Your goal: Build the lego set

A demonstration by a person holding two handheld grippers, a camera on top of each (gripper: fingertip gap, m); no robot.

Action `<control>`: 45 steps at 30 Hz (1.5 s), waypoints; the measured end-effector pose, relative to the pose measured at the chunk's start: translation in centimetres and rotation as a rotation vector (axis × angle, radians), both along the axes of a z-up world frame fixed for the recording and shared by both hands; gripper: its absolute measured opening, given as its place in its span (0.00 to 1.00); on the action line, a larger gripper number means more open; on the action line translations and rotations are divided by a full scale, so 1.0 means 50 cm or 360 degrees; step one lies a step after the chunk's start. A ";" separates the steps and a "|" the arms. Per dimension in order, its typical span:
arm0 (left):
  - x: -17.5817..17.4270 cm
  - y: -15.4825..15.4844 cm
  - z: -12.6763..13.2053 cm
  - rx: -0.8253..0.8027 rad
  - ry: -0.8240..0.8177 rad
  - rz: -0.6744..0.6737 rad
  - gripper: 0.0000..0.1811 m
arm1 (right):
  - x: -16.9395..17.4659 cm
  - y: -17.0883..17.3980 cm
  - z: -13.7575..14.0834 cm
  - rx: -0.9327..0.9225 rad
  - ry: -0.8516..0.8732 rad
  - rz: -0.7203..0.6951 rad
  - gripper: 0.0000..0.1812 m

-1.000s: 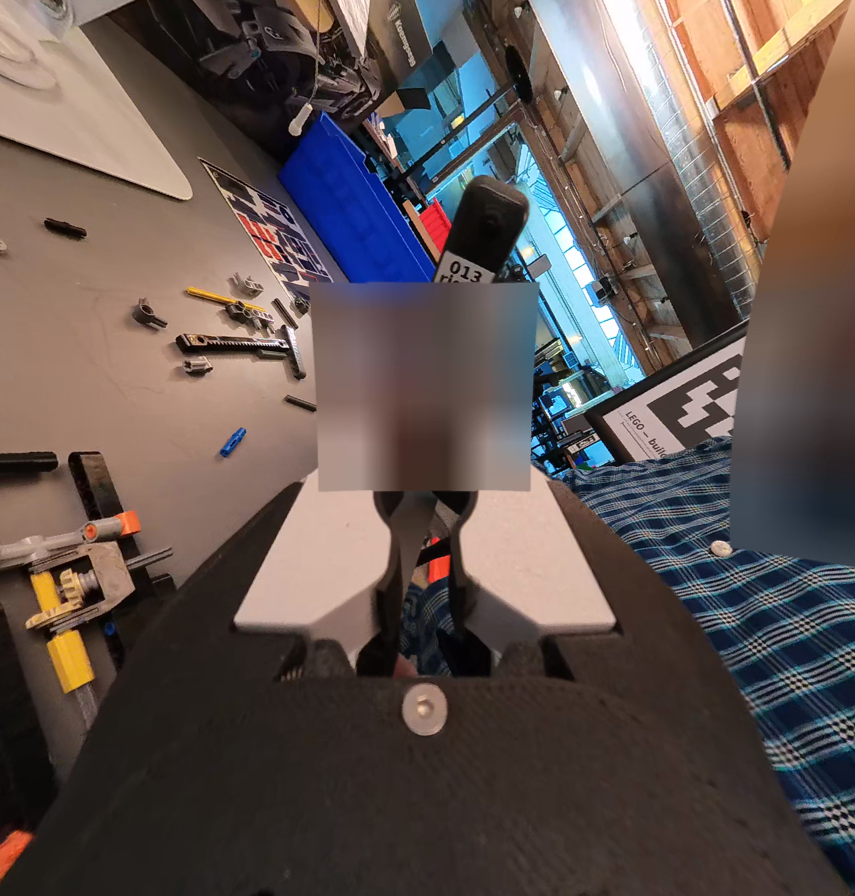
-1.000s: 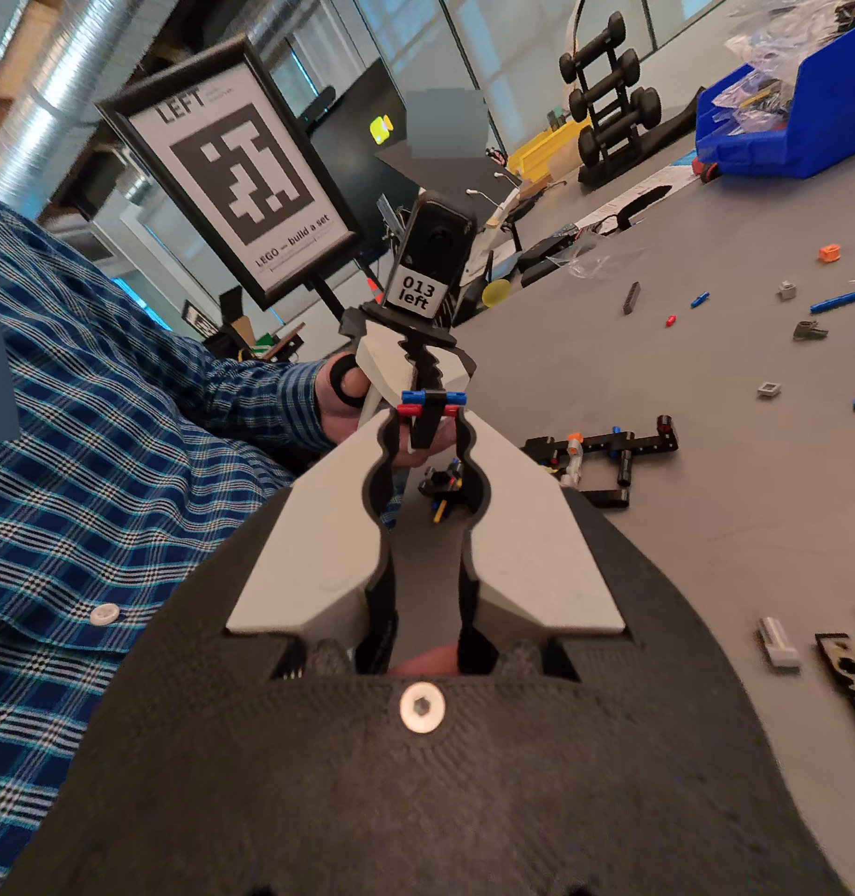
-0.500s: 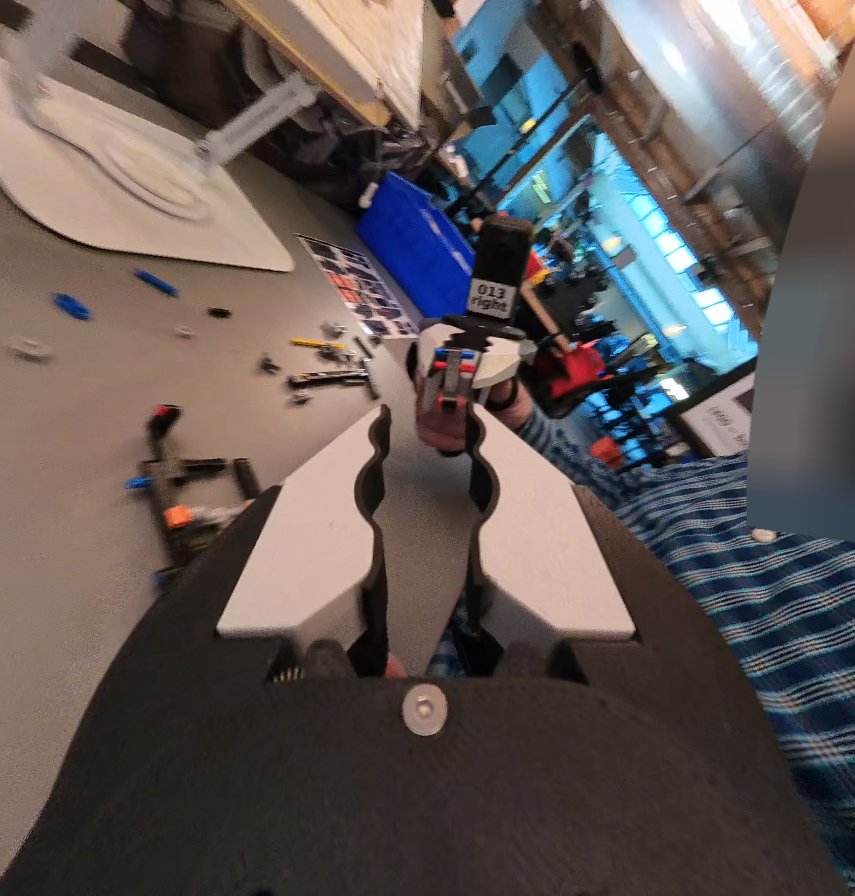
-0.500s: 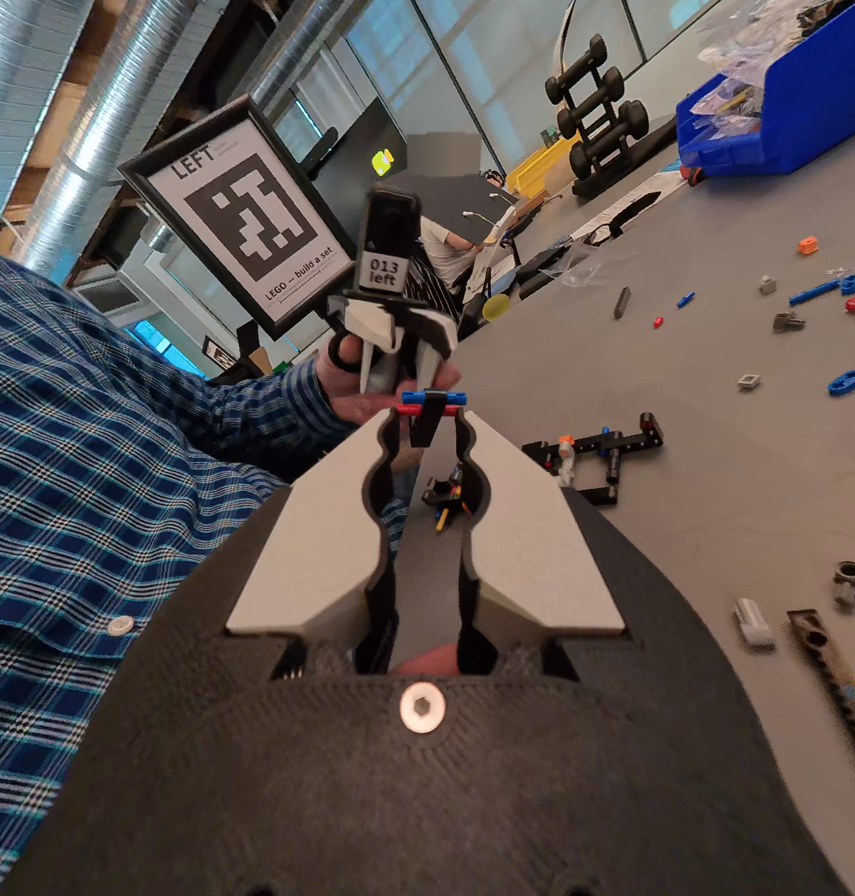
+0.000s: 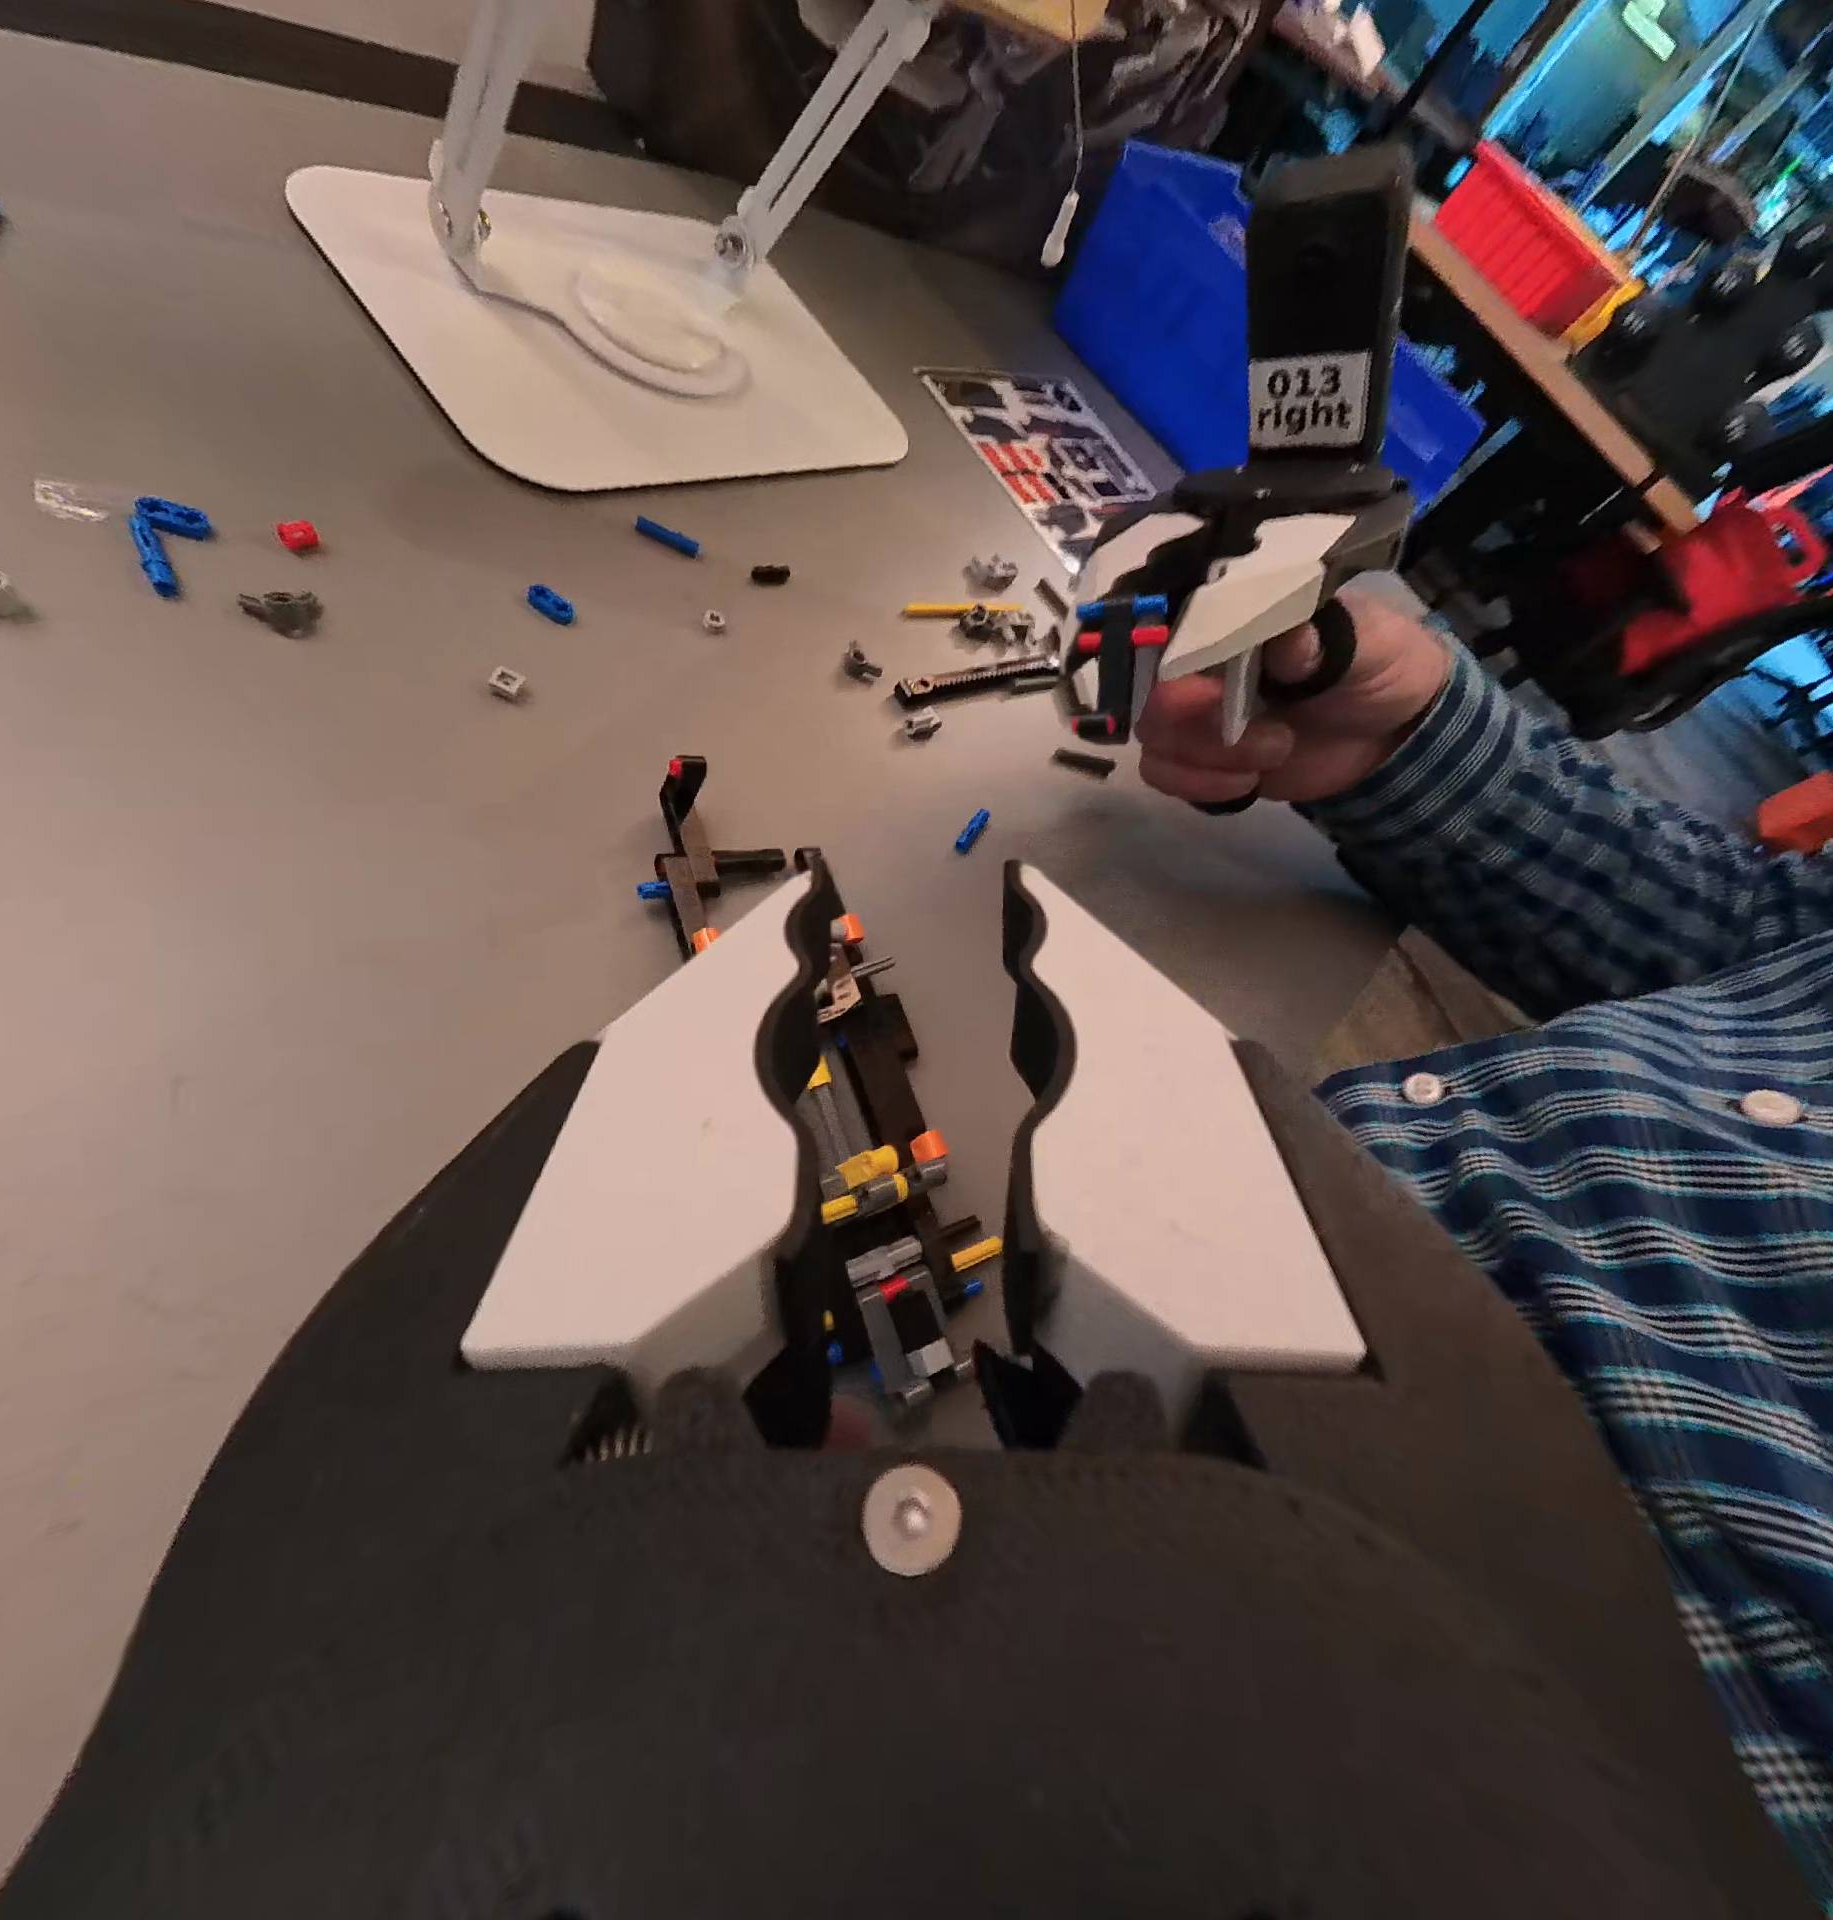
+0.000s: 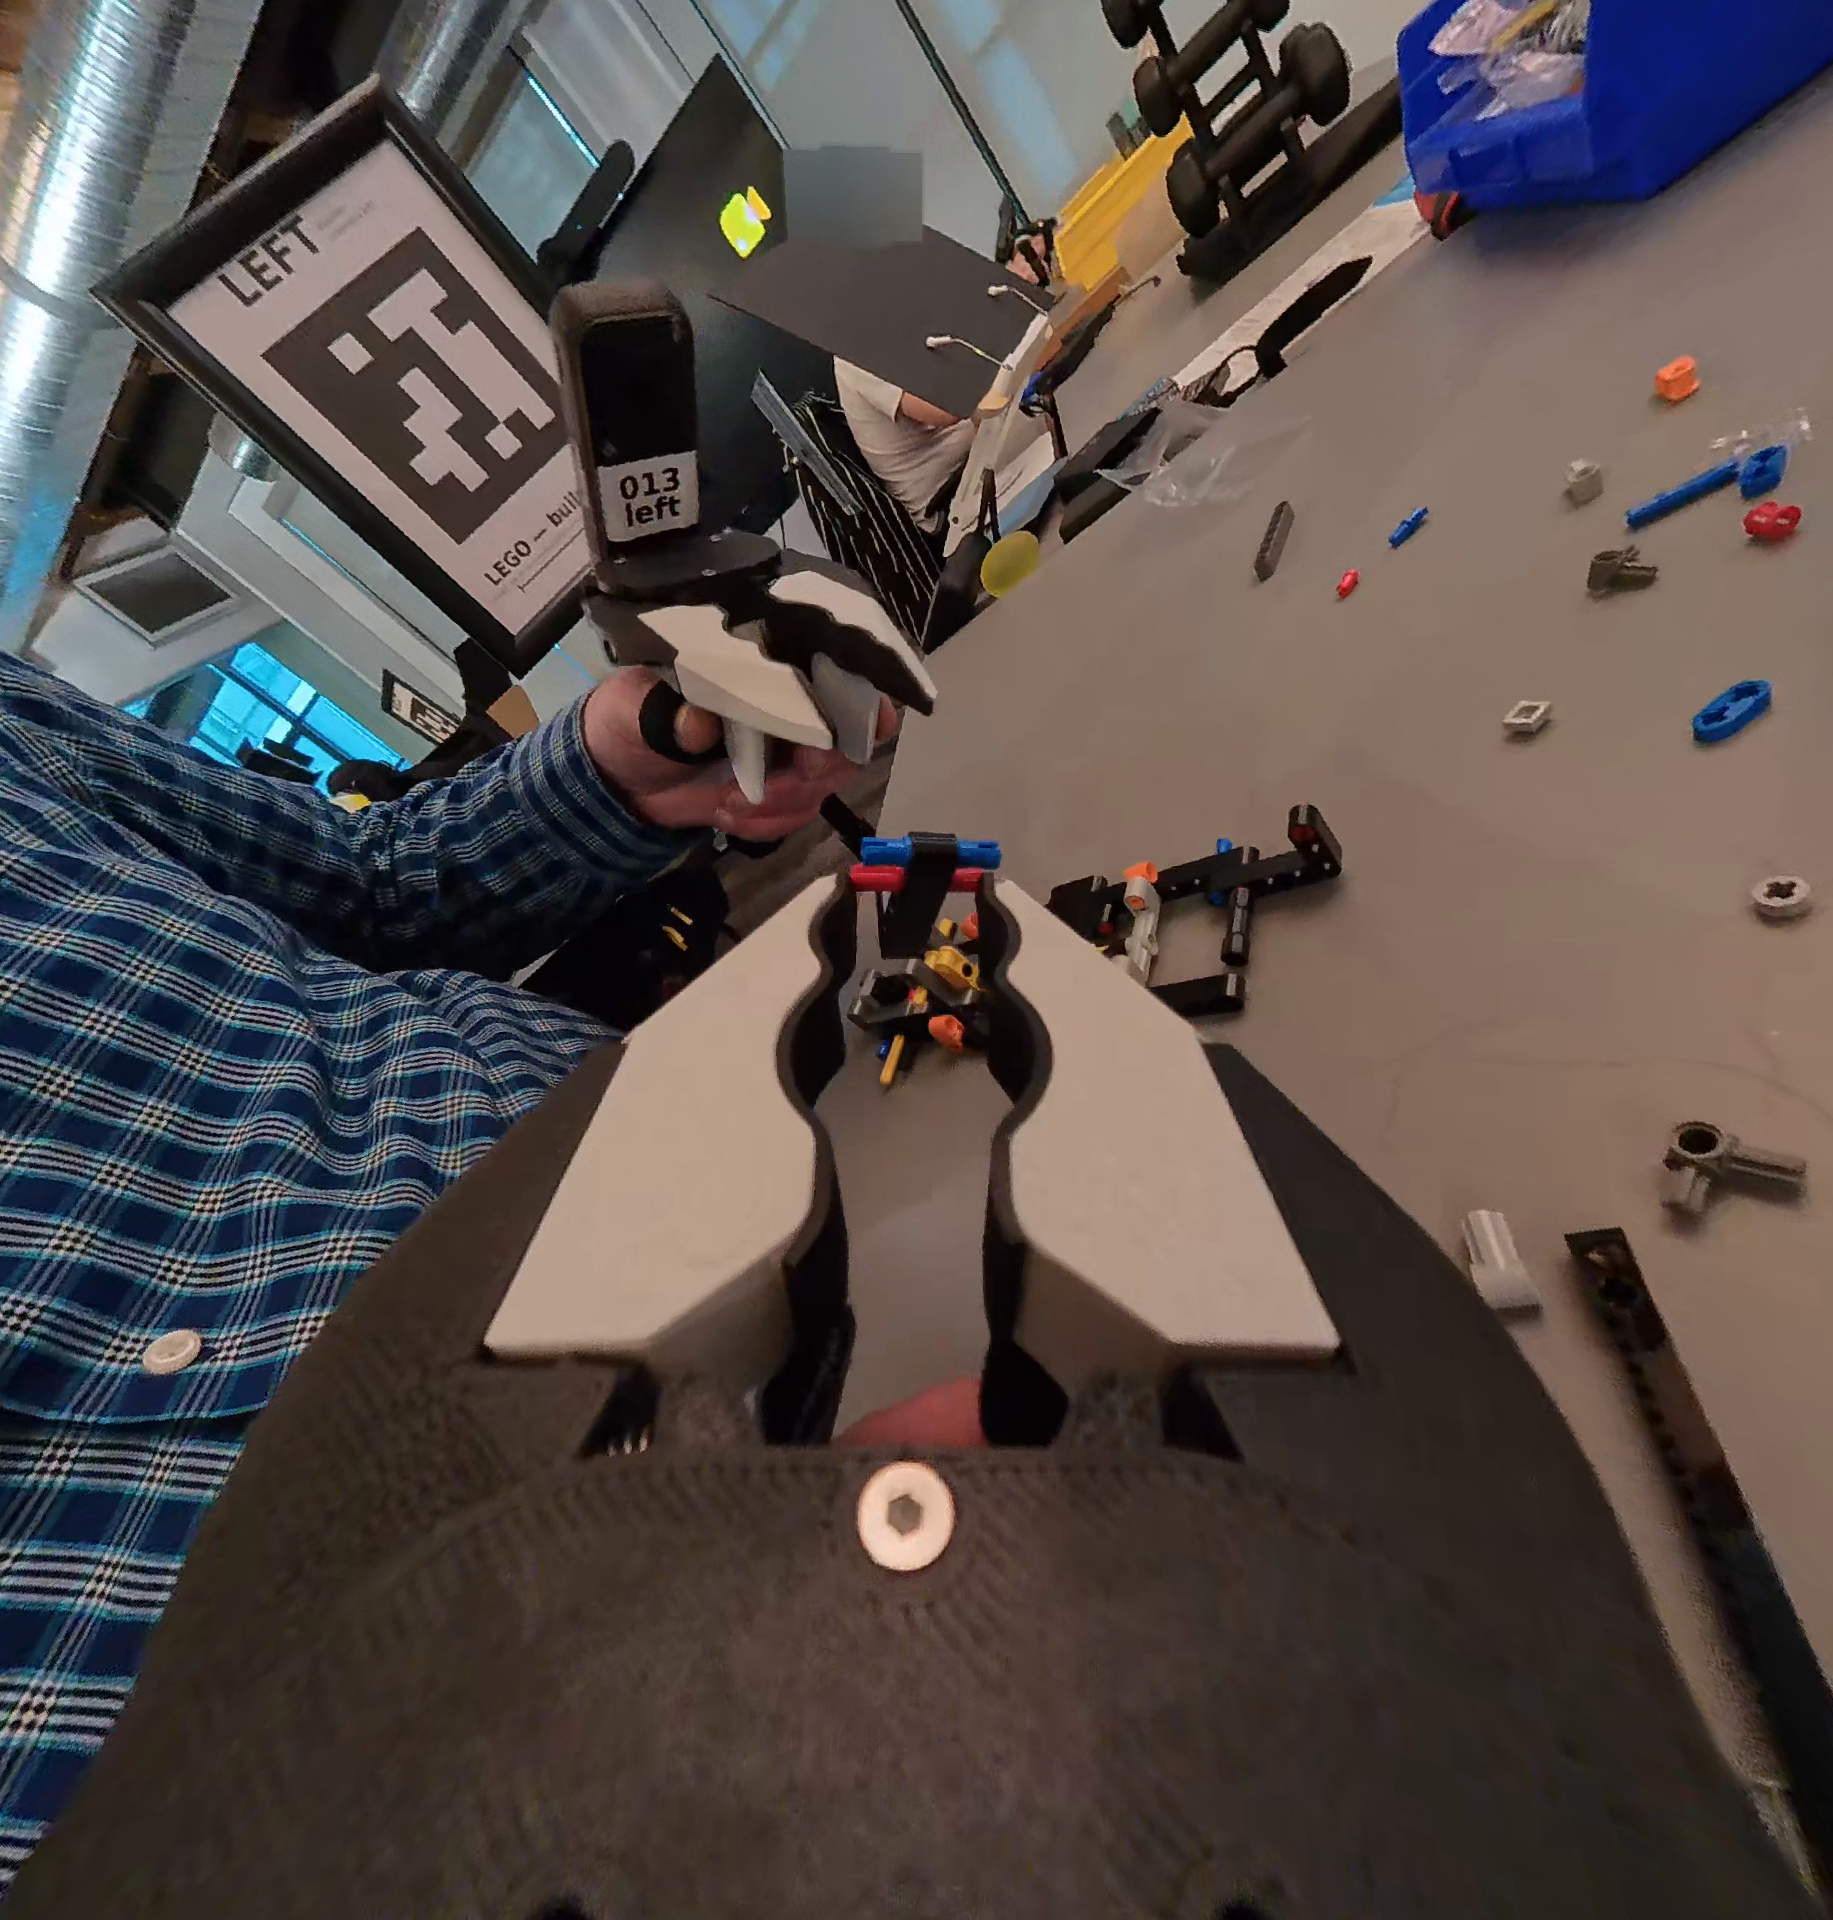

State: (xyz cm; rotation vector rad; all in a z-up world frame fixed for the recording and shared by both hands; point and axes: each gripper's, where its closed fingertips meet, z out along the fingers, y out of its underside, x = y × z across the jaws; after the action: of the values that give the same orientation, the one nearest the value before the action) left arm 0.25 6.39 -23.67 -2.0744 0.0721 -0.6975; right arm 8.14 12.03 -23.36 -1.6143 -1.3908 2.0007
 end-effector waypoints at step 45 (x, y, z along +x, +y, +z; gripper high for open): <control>0.126 0.111 0.001 0.0132 0.0301 -0.0241 0.05 | -0.025 0.025 0.008 0.0064 0.0177 0.0212 0.12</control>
State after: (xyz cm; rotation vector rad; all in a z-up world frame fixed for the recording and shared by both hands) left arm 6.55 11.95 -23.64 -2.0644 0.3622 -0.5764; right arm 6.90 13.27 -22.95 -1.4047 -1.5225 2.0856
